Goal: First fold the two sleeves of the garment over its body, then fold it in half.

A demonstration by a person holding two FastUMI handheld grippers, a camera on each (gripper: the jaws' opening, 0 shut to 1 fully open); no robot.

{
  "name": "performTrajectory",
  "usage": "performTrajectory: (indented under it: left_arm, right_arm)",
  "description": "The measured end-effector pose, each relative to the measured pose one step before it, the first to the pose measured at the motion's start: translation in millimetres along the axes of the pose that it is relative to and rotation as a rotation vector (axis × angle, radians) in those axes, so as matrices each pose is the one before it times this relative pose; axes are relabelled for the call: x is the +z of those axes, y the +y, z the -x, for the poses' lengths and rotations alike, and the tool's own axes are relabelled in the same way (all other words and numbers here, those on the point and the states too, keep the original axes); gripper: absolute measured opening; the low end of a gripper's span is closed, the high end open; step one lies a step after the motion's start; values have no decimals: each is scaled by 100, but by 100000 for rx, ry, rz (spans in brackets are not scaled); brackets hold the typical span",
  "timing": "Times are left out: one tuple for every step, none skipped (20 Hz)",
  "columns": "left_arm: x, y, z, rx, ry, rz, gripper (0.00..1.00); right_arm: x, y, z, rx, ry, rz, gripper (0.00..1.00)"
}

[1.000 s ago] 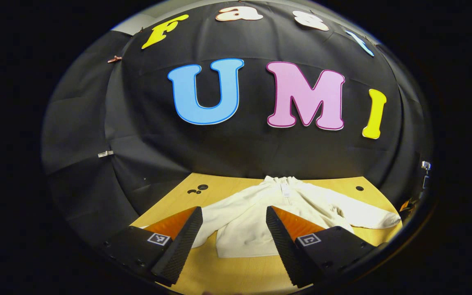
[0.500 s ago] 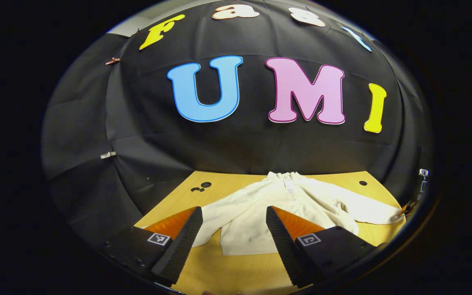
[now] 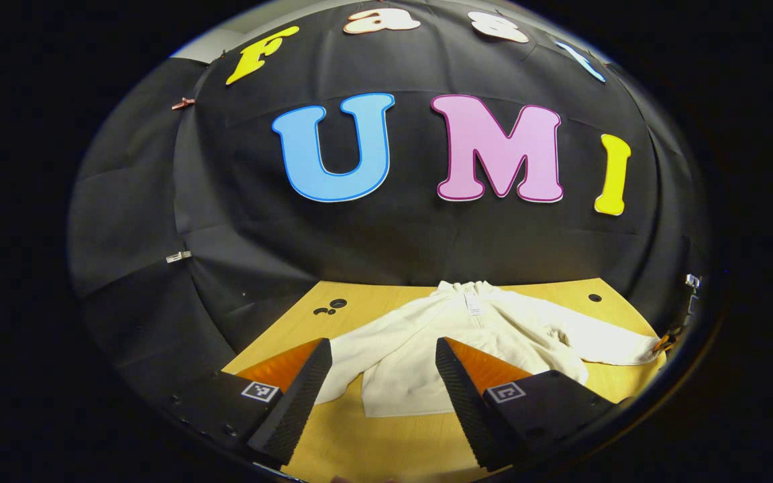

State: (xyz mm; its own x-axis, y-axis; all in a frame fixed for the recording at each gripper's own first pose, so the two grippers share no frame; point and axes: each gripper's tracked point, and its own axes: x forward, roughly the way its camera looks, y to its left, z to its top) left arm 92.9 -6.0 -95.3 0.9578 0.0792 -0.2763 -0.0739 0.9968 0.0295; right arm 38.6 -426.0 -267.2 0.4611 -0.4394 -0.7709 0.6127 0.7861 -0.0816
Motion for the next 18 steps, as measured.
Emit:
performTrajectory:
  left_arm:
    - [-29,-12,201,332,336,88,96]
    - [54,66,21,354,341,65,96]
    - [-57,94,78,216,390,-42,97]
    - [-16,84,62,210,458,-162,96]
    - [-138,-46,-38,89,396,-76,96]
    - [-64,54,-87,-196,473,-87,96]
    - [-109,54,8,-453,481,-468,96]
    - [180,103,-97,-144,138,-855,97]
    - [129,231,-135,-164,-698,-889,97]
    - [328,139,1,-296,-877,-680,97]
    - [108,240,-46,-162,-254,-396,98]
    - [129,305,14,99,-9,-32,98]
    - [22,362,66,133,-255,436,99]
    - [79,366,-48,322,-621,722,99]
    - [-48,431,20,321,-156,754,99]
    - [-134,401,17,281,120,715,99]
    - [-260,406,101,433,-4,635,99]
    - [-103,491,58,609,-315,156,99]
  right_arm:
    - [-74,21,-114,-649,-214,2081,22]
    - [-70,201,52,-281,89,696,20]
    - [129,21,148,-286,587,201,12]
    - [168,170,-128,852,146,-431,0]
    - [39,225,154,1684,131,-1033,9]
    - [3,-6,121,386,89,-675,6]
    - [-43,120,-42,456,214,-476,0]
    - [197,-118,173,-554,-370,-43,6]
    - [488,85,272,33,-887,-285,6]
    - [677,236,547,183,-1699,52,6]
    - [780,457,684,331,-2260,1174,6]
    - [935,646,569,780,-1894,2462,6]
    - [1083,911,706,1033,-2607,3055,6]
    - [1371,1033,690,1483,-2730,3525,6]
    - [1502,1419,522,1632,-2723,3634,6]
    - [1439,1387,584,2157,-2162,3262,6]
    - [1697,1840,588,2471,-2325,2649,6]
    - [1781,1836,387,2456,-2697,2387,6]
